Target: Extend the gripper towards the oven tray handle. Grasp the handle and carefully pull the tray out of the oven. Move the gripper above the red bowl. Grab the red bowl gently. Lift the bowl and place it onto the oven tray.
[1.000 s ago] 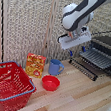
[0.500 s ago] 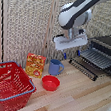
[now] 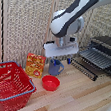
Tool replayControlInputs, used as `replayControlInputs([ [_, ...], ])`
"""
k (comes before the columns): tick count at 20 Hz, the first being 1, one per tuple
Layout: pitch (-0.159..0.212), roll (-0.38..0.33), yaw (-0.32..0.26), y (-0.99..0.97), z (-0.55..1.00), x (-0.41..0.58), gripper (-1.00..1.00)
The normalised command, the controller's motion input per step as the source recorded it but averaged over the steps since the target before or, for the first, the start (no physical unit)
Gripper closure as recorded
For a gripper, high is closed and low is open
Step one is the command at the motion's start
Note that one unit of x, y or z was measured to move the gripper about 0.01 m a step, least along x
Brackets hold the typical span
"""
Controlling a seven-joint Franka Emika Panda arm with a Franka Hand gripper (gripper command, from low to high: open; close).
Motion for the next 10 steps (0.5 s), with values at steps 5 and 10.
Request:
replayControlInputs([
  [5,-0.027,0.013,0.005,-0.02,-0.37,-0.074,-1.0],
  [10,-0.088,0.0,0.001,-0.06,-0.57,0.0,-1.0],
])
